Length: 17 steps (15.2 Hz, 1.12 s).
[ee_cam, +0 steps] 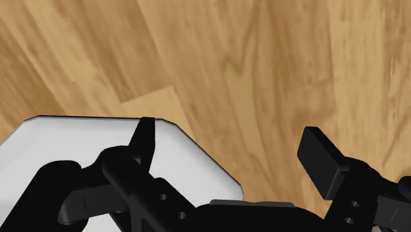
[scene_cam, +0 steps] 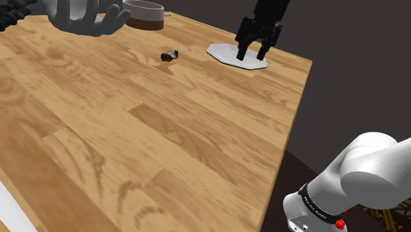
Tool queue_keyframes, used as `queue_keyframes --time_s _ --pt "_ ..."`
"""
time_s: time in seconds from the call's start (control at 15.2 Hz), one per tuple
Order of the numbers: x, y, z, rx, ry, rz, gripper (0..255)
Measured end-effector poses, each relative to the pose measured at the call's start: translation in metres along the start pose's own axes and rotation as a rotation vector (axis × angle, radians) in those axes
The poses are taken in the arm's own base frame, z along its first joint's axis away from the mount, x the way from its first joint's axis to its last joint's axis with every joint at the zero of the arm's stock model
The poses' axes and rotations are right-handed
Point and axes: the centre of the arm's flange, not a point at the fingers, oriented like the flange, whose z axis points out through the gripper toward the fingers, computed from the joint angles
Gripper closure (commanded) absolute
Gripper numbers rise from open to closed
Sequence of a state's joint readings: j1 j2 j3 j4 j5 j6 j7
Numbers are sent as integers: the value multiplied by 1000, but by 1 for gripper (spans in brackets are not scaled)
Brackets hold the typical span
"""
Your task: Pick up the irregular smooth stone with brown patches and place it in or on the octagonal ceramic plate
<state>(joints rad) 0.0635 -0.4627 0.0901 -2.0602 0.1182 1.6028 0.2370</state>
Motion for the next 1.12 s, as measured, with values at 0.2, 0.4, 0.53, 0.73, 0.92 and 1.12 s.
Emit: queue_keyframes --time_s 0.2,0.4,0.53,0.73,0.92,1.12 --pt "34 -26 -3 25 -23 -3 0" --pt "63 -52 2 51 -46 -6 0" --pt "82 -69 4 68 -61 -9 0" --pt "114 -94 6 93 -84 -12 0" --pt "142 -121 10 118 -107 -15 0" --pt "169 -146 11 141 -128 -18 0"
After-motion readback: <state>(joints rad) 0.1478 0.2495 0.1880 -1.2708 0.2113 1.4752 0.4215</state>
